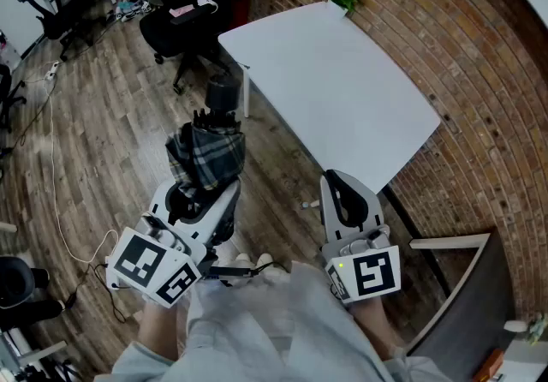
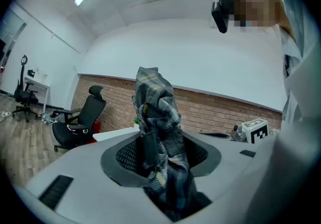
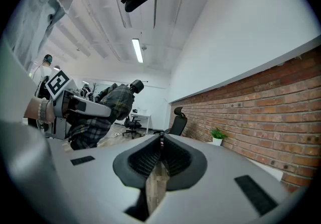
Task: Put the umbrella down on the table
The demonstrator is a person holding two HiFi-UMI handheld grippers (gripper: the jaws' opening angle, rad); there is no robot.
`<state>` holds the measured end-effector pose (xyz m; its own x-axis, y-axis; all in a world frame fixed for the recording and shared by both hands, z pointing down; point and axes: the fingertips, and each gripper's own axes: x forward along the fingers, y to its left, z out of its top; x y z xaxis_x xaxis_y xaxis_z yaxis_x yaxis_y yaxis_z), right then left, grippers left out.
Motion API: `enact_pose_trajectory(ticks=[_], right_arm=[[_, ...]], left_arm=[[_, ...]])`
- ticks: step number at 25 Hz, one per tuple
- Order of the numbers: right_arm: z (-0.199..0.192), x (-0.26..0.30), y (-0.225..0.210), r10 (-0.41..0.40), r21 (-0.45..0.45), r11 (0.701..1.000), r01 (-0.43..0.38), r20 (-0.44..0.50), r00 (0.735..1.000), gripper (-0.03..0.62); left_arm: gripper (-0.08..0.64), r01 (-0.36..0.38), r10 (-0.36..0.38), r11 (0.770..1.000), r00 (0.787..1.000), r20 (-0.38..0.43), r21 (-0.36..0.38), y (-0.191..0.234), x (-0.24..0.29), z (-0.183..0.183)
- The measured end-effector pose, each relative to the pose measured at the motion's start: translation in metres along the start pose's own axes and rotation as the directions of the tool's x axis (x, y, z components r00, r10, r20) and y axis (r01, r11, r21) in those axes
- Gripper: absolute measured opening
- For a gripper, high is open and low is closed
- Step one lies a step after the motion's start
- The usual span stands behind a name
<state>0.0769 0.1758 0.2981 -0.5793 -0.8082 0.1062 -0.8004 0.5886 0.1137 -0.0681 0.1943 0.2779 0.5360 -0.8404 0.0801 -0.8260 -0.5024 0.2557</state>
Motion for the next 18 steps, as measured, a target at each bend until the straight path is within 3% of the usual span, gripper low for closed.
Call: enact_pose_trajectory(ticks=[18], right_arm=[[0.001,0.008,0.019,0.004,0.001,1.0,-0.004,-0.011,1.0,0.049]], left_arm=[[0.213,0.013,-0.012,1.0,1.0,-0.016,0.011,0.014,-0.006,-0.001]])
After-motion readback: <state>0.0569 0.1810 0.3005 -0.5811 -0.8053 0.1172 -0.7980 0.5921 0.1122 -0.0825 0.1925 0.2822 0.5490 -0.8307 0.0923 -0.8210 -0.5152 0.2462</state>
